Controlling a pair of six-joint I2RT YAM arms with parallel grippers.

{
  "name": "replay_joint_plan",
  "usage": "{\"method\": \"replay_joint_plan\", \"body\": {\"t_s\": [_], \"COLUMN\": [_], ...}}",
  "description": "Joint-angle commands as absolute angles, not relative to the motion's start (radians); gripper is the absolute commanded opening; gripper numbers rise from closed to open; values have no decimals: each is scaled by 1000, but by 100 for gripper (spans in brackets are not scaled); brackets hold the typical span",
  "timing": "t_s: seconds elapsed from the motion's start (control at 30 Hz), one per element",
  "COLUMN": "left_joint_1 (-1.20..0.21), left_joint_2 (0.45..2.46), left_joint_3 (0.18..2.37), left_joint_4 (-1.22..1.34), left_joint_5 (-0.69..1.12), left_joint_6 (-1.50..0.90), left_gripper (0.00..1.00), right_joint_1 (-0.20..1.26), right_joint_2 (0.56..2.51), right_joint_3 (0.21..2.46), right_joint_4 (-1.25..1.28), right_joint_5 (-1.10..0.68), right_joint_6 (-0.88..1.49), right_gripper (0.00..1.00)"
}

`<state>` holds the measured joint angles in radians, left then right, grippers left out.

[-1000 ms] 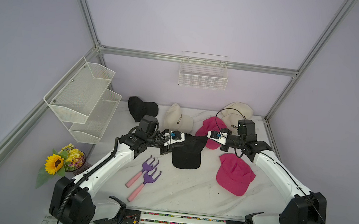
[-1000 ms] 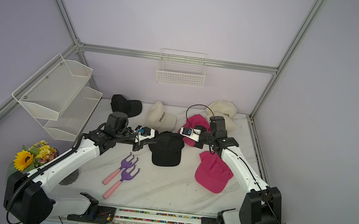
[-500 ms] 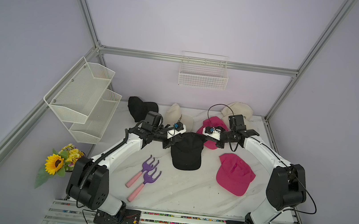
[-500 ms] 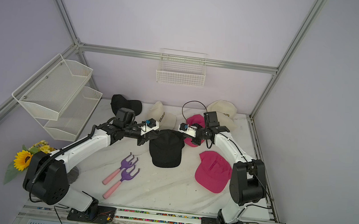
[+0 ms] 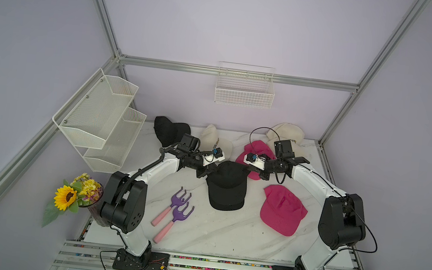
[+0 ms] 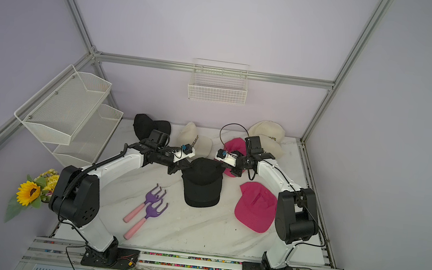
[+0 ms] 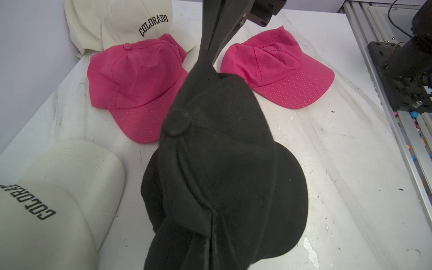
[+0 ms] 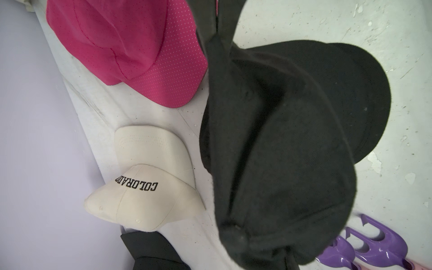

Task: Stack the baseball caps by color
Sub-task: Place the baseball cap on the baseball cap.

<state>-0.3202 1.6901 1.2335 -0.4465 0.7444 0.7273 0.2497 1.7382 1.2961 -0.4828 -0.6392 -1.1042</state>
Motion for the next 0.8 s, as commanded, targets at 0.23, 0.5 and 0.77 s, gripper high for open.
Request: {"method": "replay_joint_plan", "body": {"t_s": [0.23, 0.5, 0.77], "left_joint_1": [-310, -311, -311], "left_joint_2": [1741, 1703, 1717], "left_joint_3": [1249, 1202, 1184], "left_joint_4": [-551, -487, -415], "left_joint_5": [776, 772, 733], "left_joint_6": [781, 732, 678], "left_gripper": [11, 17, 9], "right_joint_1": [251, 286, 471], "right_joint_2": [1727, 1431, 1081], "right_joint_3": [1201, 949, 681], "right_joint_4": [-363, 125, 278], "right_joint_5": [-602, -493, -346], "right_joint_6": [-1027, -807, -686], "right_gripper": [1, 29, 42]}}
